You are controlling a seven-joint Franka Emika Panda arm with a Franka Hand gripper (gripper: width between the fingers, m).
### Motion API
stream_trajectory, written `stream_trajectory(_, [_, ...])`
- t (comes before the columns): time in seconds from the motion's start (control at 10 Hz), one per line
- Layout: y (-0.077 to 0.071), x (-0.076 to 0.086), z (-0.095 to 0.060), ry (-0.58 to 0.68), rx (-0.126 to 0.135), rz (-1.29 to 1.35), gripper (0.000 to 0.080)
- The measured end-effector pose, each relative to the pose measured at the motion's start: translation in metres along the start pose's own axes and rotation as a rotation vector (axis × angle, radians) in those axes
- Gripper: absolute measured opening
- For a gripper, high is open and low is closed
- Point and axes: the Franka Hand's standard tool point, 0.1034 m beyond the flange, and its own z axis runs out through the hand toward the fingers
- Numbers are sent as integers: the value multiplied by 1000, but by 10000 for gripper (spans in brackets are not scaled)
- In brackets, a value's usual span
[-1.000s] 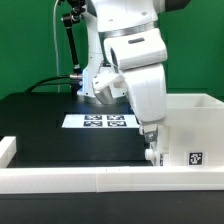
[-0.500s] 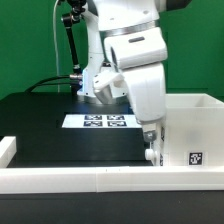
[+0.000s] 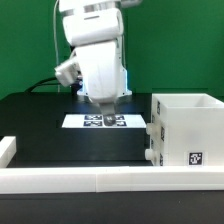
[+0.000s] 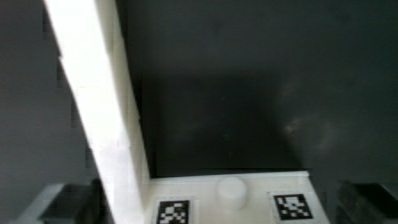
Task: Assemble drawer
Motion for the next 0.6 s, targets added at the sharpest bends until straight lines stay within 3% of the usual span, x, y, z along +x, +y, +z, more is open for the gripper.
stream_trajectory(0.2, [-8,8,-11,-12,-22,41,648])
stream_trajectory(0.6, [-9,6,-8,-11,-16,43,648])
